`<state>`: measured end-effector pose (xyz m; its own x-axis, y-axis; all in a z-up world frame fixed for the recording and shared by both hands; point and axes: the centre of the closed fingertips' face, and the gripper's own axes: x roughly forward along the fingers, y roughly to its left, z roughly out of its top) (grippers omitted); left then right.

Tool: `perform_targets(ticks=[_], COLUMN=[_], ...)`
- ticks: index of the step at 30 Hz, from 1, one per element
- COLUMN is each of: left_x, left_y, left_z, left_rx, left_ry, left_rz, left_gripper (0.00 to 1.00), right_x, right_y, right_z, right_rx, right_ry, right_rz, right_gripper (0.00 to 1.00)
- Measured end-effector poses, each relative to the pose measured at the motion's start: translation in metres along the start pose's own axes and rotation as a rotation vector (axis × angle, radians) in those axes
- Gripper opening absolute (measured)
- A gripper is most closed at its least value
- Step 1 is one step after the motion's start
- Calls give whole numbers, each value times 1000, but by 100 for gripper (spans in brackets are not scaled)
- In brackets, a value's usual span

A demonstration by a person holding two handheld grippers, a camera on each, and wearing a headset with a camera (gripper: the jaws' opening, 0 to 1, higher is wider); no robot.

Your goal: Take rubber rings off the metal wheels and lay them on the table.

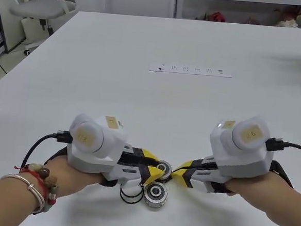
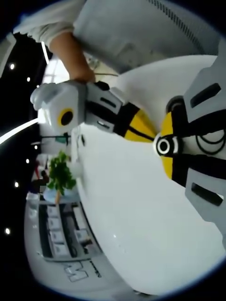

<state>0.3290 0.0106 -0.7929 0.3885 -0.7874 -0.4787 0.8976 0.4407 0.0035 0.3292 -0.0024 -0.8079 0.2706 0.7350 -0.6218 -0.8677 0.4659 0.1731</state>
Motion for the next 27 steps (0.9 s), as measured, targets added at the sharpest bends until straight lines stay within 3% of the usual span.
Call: perform_targets(ticks=[4, 13, 27], left_x=[0, 0, -1], left_y=[0, -2, -3], left_z=[0, 2, 1], left_rx=[10, 22, 32], left_ry=[2, 4, 6], left_rz=[3, 5, 7], left_gripper=[14, 14, 14], right_x=[-3, -4, -5], right_y=[-4, -5, -1], right_z=[4, 7, 11], right_rx=[113, 252, 303], right_ry=[-34, -77, -99], right_rz=[6, 30, 51], right_gripper=[0, 0, 0])
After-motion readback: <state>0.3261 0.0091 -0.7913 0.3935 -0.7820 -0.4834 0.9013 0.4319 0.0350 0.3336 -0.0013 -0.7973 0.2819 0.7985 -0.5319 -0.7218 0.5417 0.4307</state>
